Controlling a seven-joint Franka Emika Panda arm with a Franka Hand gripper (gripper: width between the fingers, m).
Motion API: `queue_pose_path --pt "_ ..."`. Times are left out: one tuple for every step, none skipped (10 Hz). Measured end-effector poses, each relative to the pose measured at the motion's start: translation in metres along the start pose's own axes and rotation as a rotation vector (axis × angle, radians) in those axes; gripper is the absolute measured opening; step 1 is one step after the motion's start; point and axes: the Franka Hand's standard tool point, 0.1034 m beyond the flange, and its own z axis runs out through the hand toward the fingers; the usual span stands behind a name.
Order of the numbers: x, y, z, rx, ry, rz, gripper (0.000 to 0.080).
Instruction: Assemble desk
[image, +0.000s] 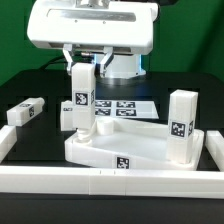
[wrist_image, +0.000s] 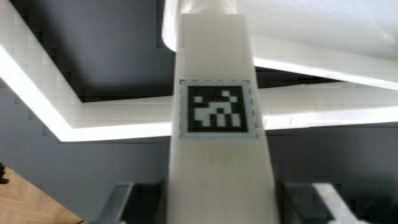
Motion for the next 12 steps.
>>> queue_pose_path --pt "0.001 -0.0002 0.0004 0.001 -0.001 0.0 0.029" --pt "0.0029 0.0 0.0011 0.002 0.0 0.001 0.029" --pt "0.0029 0.0007 0.0021 0.001 -0.001 0.002 0.029" --pt "0.0032 0.0008 0.0027 0.0 0.0 0.003 0.029" --pt "0.0036 0.0008 0.0032 0.0 0.001 0.003 0.029" --pt "0.0042 0.0008 0.0036 0.0 0.002 0.003 0.029" --pt "0.0037 0.0006 0.0044 0.0 0.0 0.003 0.029" --pt "0.0014 0.0005 0.0061 0.0 -0.005 0.002 0.029" --pt "0.0002 0.0005 0.0071 0.0 -0.007 0.002 0.029" --pt "-0.0002 0.0008 0.0076 0.0 -0.008 0.003 0.029" --pt "-0.0012 0.0013 0.0083 -0.001 -0.01 0.003 0.029" --pt "-0.0031 0.0017 0.0097 -0.001 -0.014 0.004 0.029"
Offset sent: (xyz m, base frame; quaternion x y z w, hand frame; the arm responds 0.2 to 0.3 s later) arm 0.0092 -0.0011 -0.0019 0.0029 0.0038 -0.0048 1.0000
